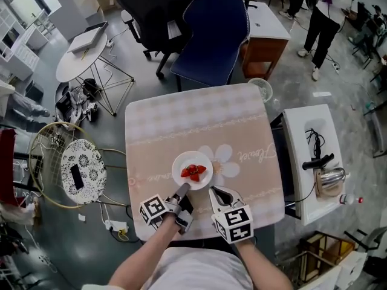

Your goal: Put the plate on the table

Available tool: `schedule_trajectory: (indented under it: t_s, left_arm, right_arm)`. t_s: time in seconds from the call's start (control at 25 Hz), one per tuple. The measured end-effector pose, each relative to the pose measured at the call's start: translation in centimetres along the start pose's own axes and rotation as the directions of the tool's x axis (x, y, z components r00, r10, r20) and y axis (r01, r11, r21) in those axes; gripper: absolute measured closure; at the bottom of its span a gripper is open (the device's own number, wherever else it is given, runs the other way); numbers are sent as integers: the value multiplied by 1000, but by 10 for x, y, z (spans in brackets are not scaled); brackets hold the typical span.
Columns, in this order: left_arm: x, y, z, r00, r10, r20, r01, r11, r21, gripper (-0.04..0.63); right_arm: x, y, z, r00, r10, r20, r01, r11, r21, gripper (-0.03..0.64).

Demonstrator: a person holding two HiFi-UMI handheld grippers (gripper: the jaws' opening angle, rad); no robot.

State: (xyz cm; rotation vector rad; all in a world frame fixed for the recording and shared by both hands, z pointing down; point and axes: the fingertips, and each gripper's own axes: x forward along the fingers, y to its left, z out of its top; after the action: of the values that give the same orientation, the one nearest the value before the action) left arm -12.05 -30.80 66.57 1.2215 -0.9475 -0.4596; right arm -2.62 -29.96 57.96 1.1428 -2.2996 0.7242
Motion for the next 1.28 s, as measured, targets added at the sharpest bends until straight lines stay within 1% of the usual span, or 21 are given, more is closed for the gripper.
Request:
schedule_trajectory:
  t_s: [0.16,0.24,0.36,0.48,0.68,0.8,0.88,1.04,1.28]
  left_arm:
    - [-1,-1,1,1000,23,4,-23,1000,9,563]
    - [-2,-1,0,999,36,-2,-36,999,23,531]
    - [-5,3,-1,997,77,-2,-77,996,51,491]
    - [-11,8,-2,992,122,7,-122,989,85,470]
    - [-13,10,-3,981,193,-7,-189,968,164,427]
    - [-17,11,-4,968,250,-5,-242,943,231,408]
    - [-21,11,-5,962,272,-2,-262,929,262,407]
    - [-25,4,-6,963,269,18,-263,921,286,407]
    - [-36,-18,-10,972,227,57,-232,909,345,407]
  right_arm:
    - [0,1,0,1000,5,0,-5,1000,-3,614]
    - [0,1,-1,1000,7,-1,-7,1000,-2,614]
    - [0,3,0,1000,13,0,-13,1000,-5,614]
    - [-1,4,0,1000,17,1,-17,1000,-8,614]
    - [-3,8,-2,1000,27,0,-27,999,-18,614]
    - [-5,11,-4,999,34,-3,-34,999,-29,614]
    - [-7,13,-5,999,39,-6,-39,999,-32,614]
    - [-11,17,-2,999,53,5,-53,998,-37,614]
    - [-18,24,-2,997,75,22,-74,996,-58,614]
